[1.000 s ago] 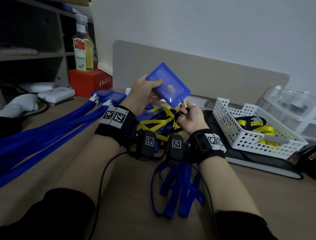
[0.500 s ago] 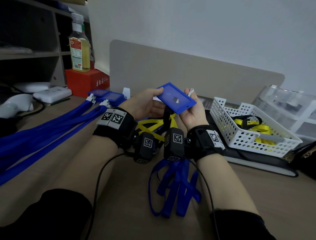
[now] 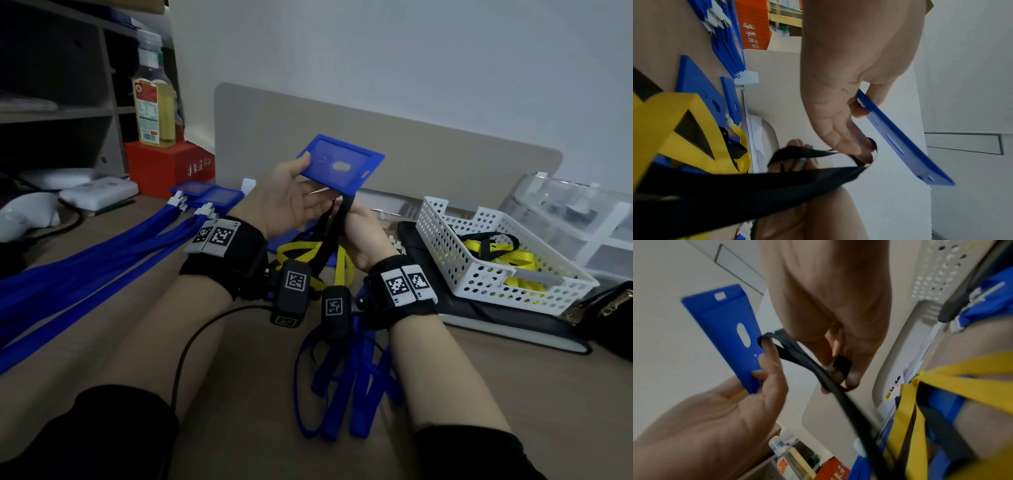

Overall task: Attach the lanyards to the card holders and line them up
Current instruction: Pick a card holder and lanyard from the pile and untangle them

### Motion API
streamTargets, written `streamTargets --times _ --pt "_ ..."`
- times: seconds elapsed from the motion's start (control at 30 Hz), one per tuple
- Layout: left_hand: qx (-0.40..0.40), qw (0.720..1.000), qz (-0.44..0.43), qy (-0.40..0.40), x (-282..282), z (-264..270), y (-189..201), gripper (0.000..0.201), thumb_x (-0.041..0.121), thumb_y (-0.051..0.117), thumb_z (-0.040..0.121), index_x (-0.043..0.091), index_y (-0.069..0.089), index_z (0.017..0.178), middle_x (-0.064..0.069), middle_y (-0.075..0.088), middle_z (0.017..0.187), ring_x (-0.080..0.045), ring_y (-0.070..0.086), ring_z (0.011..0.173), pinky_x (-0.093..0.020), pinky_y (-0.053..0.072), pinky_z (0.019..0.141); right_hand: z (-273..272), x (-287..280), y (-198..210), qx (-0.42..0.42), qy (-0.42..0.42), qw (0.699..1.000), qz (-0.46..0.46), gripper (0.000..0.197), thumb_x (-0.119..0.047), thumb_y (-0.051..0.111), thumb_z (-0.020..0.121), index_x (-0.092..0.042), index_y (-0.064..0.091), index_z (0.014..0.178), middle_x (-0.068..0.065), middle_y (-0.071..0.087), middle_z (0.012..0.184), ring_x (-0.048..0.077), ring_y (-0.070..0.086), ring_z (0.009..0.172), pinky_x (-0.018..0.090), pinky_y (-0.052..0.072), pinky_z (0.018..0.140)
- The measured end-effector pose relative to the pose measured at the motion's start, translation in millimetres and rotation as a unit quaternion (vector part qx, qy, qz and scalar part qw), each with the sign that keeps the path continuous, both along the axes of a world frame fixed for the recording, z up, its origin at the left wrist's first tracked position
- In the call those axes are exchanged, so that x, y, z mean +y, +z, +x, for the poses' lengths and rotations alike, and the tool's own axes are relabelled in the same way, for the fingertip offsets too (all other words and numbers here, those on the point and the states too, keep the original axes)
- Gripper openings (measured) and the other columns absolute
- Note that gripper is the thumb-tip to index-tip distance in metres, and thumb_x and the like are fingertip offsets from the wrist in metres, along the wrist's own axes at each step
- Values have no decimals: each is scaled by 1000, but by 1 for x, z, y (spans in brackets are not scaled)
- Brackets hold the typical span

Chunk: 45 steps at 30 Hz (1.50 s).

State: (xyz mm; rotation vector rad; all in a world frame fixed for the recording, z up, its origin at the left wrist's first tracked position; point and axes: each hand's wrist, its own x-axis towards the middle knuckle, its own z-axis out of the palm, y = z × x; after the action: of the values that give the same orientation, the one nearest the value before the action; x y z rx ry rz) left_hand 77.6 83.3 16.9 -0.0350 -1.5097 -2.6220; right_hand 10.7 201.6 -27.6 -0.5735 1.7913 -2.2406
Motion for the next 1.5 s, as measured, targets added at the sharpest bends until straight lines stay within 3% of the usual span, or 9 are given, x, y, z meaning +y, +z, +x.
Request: streamTargets --times 0.23,0.4,0.57,0.73,0.93,1.13,1.27,1.37,1.5 --pt "12 997 43 57 -6 -2 -2 42 36 37 103 10 50 133 -14 64 120 -23 68 98 -30 58 69 5 -3 6 -159 125 976 -76 32 -29 35 104 -11 60 96 6 66 94 20 66 83 31 53 79" --pt "24 992 52 111 -9 -4 0 43 34 36 103 8 47 136 -15 60 127 -22 64 104 -28 55 74 7 0 9 -167 147 974 -52 68 -56 18 100 -1 57 103 15 63 83 15 66 56 22 49 57" --pt "34 982 56 175 -15 -9 1 41 33 36 104 9 44 137 -10 60 121 -16 62 98 -25 51 71 4 5 5 -117 156 979 53 27 -29 44 101 -7 60 97 -4 54 57 5 44 40 16 34 41" --pt "-16 979 22 200 -19 -11 -2 42 37 37 102 10 47 133 -6 60 105 -18 63 88 -28 53 61 -4 7 3 -125 121 981 91 24 -23 41 102 -13 53 84 -7 44 48 4 33 36 15 26 39" --pt "-88 974 -82 192 -10 -11 -6 41 43 37 100 19 51 130 -3 66 116 -17 61 95 -30 40 67 -27 18 8 -205 -3 977 -66 28 -23 33 105 -16 44 80 -7 39 39 5 30 31 16 25 44" --pt "-79 986 -59 132 7 -11 -8 45 44 31 103 17 45 136 -6 67 105 -16 70 73 -20 46 48 -54 50 37 -239 -134 925 -265 34 -13 33 103 -17 42 70 -6 44 48 3 36 30 13 29 35" --pt "-66 992 -38 105 20 -13 -9 44 42 33 103 16 41 137 -11 71 101 -21 73 68 -19 47 43 -79 93 51 -200 -208 921 -263 34 -5 28 100 -16 38 69 -5 47 44 3 42 27 13 33 30" --pt "-58 994 -19 93 30 -16 -9 36 41 36 103 17 41 129 -13 70 99 -23 73 68 -27 57 59 -77 116 59 -126 -280 947 -99 30 -12 31 100 -19 36 72 -2 51 62 11 55 62 15 43 41" --pt "-53 996 -13 71 41 -16 -9 23 39 38 103 22 39 119 -15 69 99 -24 73 70 -33 56 73 -66 141 69 -79 -447 886 94 16 -8 60 86 5 60 95 22 59 103 29 55 106 32 47 87"
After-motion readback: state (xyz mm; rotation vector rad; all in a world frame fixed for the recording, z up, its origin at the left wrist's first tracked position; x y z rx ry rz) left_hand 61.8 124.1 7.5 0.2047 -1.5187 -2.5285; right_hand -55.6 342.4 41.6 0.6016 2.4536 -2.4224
